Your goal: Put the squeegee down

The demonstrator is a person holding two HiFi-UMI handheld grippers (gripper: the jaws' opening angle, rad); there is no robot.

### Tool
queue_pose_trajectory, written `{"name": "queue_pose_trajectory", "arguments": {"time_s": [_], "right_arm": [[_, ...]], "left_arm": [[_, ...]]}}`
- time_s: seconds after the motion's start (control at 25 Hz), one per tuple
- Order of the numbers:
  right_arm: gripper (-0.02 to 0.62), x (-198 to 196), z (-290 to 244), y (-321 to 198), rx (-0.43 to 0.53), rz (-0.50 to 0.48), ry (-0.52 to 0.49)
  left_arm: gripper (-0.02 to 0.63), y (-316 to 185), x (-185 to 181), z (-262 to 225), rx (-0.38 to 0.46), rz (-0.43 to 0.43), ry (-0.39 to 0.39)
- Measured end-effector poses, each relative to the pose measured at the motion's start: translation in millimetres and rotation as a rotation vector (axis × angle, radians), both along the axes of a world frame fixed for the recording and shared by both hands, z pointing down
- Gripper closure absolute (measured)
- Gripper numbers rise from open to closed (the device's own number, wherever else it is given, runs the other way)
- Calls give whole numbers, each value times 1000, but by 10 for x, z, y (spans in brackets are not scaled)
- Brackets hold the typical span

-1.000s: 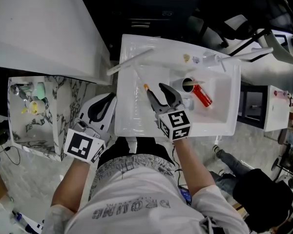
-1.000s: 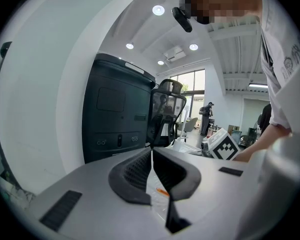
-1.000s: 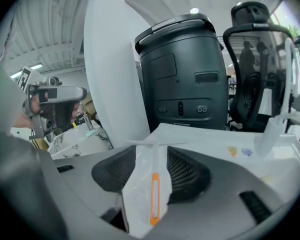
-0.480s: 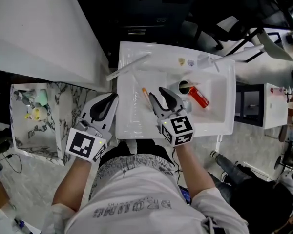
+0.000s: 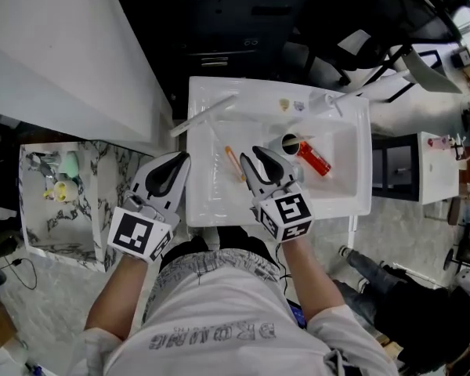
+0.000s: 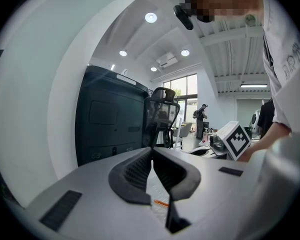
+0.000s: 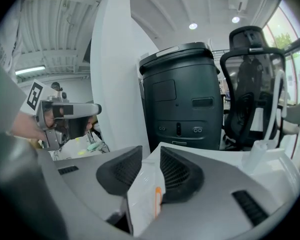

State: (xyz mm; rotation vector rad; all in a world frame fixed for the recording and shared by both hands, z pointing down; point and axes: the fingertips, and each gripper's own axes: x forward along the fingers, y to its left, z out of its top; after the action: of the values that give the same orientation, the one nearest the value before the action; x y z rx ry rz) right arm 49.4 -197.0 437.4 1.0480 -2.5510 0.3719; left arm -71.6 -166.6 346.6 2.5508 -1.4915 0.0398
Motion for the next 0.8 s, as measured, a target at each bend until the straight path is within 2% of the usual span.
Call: {"name": "queue_pose_trajectory", "arguments": {"time_s": [0.8], "right_arm": [[538, 32, -480, 117, 76, 33, -45]], "left_arm": [[584, 41, 31, -227, 53, 39, -3]]}}
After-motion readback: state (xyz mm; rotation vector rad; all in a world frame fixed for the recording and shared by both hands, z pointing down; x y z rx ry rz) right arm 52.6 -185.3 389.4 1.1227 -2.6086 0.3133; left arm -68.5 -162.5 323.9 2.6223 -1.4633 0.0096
